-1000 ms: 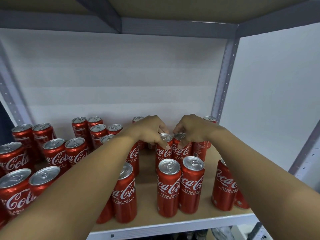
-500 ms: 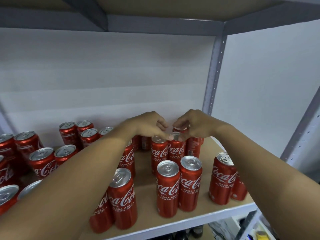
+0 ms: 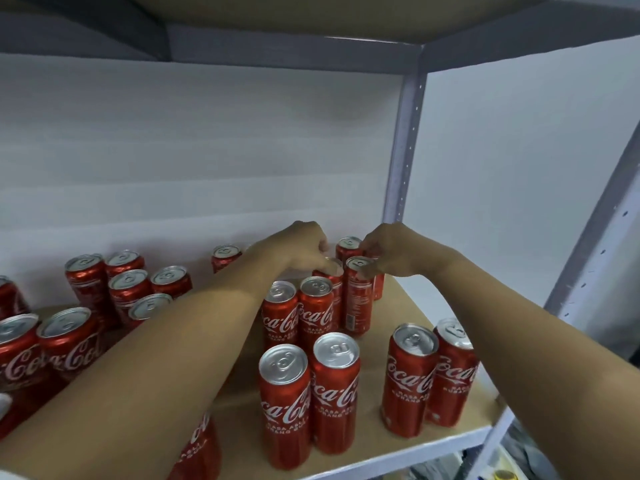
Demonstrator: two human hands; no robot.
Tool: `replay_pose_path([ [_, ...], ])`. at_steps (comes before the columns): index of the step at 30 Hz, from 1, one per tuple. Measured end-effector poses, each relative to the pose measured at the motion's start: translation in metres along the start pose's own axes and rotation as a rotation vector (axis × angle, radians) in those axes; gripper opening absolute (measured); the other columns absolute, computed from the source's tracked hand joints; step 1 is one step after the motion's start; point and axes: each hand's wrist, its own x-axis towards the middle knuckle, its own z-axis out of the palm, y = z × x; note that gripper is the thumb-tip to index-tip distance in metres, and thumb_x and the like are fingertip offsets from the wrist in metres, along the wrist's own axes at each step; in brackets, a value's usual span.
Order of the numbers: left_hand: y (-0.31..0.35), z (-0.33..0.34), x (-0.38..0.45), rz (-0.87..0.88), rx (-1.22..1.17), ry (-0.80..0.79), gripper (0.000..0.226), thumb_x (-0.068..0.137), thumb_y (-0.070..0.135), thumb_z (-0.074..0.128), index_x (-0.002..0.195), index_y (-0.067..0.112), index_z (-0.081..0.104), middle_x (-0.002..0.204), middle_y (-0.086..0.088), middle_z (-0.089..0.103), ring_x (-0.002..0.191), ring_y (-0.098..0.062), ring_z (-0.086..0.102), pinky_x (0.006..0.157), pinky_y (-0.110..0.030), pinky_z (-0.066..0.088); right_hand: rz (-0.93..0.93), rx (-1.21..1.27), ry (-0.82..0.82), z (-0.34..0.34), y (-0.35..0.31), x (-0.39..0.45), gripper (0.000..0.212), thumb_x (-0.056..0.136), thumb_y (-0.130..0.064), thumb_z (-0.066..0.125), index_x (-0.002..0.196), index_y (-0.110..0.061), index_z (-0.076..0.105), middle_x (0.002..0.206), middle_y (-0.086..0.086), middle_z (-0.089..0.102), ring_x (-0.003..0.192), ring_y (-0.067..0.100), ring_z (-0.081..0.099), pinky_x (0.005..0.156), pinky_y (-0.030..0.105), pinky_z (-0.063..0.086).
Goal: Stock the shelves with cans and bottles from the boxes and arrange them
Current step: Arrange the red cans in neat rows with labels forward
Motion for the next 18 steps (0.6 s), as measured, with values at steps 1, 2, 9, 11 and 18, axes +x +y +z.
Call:
replay_pose_path([
  [1, 0.003, 0.002, 0.002, -0.018, 0.024, -0.004, 0.071, 0.080, 0.049, 0.084, 0.135, 0.010, 0.062, 0.132, -0.006, 0.066, 0.116, -0.024, 0.063, 0.100, -0.041, 0.052, -0.009, -0.007, -0.022, 0.001, 0.003, 0.004, 0.044, 0.078, -0.051, 0.077, 0.103, -0.015, 0.076, 0.096, 0.002, 0.071, 0.088, 0.021, 0.066, 0.082, 0.041, 0.056],
  [2, 0.007, 0.004, 0.006, -0.036, 0.048, -0.004, 0.069, 0.078, 0.049, 0.085, 0.132, 0.010, 0.064, 0.129, -0.006, 0.068, 0.113, -0.024, 0.064, 0.098, -0.040, 0.053, -0.018, -0.010, -0.039, 0.001, 0.008, 0.007, 0.044, 0.078, -0.053, 0.076, 0.099, -0.015, 0.076, 0.092, 0.002, 0.071, 0.085, 0.021, 0.066, 0.079, 0.039, 0.056],
  [9, 0.006, 0.001, 0.018, -0.015, 0.097, -0.043, 0.045, 0.076, 0.042, 0.088, 0.111, 0.016, 0.076, 0.107, 0.001, 0.076, 0.092, -0.015, 0.072, 0.088, -0.040, 0.061, -0.074, 0.014, -0.101, 0.009, 0.014, 0.022, 0.028, 0.077, -0.047, 0.080, 0.085, -0.022, 0.069, 0.084, -0.002, 0.067, 0.078, 0.020, 0.063, 0.069, 0.034, 0.051],
  [11, 0.005, -0.001, 0.019, 0.004, 0.088, -0.065, 0.049, 0.076, 0.038, 0.089, 0.119, 0.019, 0.075, 0.117, 0.003, 0.074, 0.102, -0.014, 0.069, 0.094, -0.040, 0.058, -0.101, 0.028, -0.144, 0.006, 0.016, 0.024, 0.026, 0.077, -0.041, 0.080, 0.096, -0.024, 0.074, 0.089, -0.004, 0.067, 0.084, 0.021, 0.064, 0.078, 0.039, 0.056],
  [18, 0.005, 0.000, 0.021, 0.002, 0.060, -0.087, 0.074, 0.072, 0.050, 0.089, 0.134, 0.019, 0.064, 0.129, 0.003, 0.069, 0.114, -0.016, 0.066, 0.101, -0.038, 0.053, -0.061, 0.011, -0.193, -0.002, 0.011, 0.023, 0.049, 0.075, -0.049, 0.081, 0.110, -0.015, 0.074, 0.099, 0.002, 0.074, 0.085, 0.021, 0.069, 0.070, 0.032, 0.057],
])
